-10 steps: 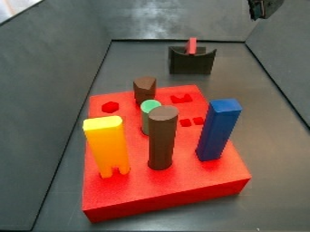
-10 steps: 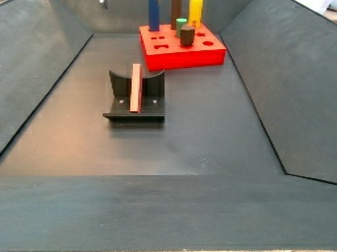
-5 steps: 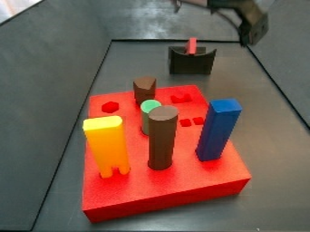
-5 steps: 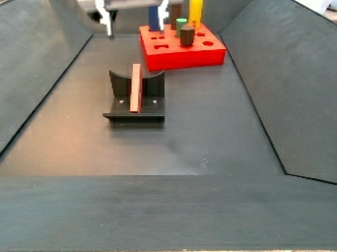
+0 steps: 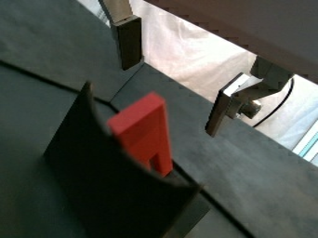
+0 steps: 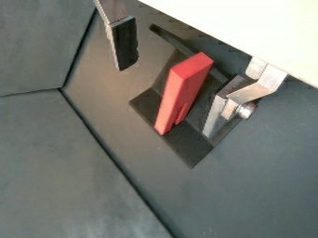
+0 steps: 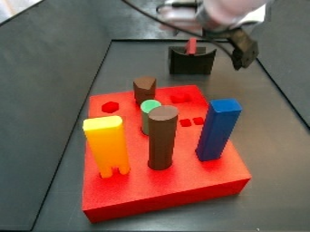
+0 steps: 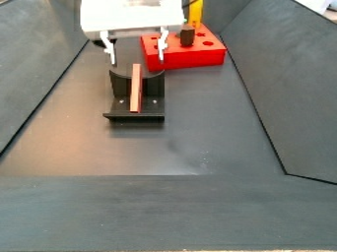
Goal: Pick up the double-square object. Move up. Place the double-square object on the fixture. Regrasp the double-square object. Move to above the board. Insert the double-square object.
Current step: Regrasp the double-square object.
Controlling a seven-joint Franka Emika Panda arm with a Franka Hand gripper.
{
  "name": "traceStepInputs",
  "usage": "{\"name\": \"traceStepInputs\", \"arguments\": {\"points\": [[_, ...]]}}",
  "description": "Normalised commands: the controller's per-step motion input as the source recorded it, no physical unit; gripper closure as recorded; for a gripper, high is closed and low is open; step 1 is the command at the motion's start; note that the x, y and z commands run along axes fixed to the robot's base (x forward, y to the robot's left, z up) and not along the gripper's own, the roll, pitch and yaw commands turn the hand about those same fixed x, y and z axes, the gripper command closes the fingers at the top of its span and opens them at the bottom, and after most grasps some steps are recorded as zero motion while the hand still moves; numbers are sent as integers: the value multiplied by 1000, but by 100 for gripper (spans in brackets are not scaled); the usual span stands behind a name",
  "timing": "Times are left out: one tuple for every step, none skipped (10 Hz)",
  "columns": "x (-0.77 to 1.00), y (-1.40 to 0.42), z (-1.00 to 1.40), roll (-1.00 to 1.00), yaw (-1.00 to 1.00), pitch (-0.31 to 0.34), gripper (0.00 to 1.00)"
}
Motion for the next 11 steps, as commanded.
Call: {"name": "traceStepInputs", "arguments": {"points": [[101, 23, -838, 80, -48, -104, 0], [93, 19, -733, 80, -59, -86, 0], [78, 11, -536, 77, -66, -57, 0], [74, 9, -389, 72, -65, -34, 0], [53, 4, -218, 60, -51, 15, 0], [21, 1, -190, 58, -53, 20, 0], [15, 1, -182, 55, -34, 19, 0], [15, 2, -181, 56, -29, 19, 0], [14, 3, -179, 56, -18, 20, 0], [14, 4, -178, 56, -13, 21, 0], [0, 0, 0, 0, 0, 0, 100]]}}
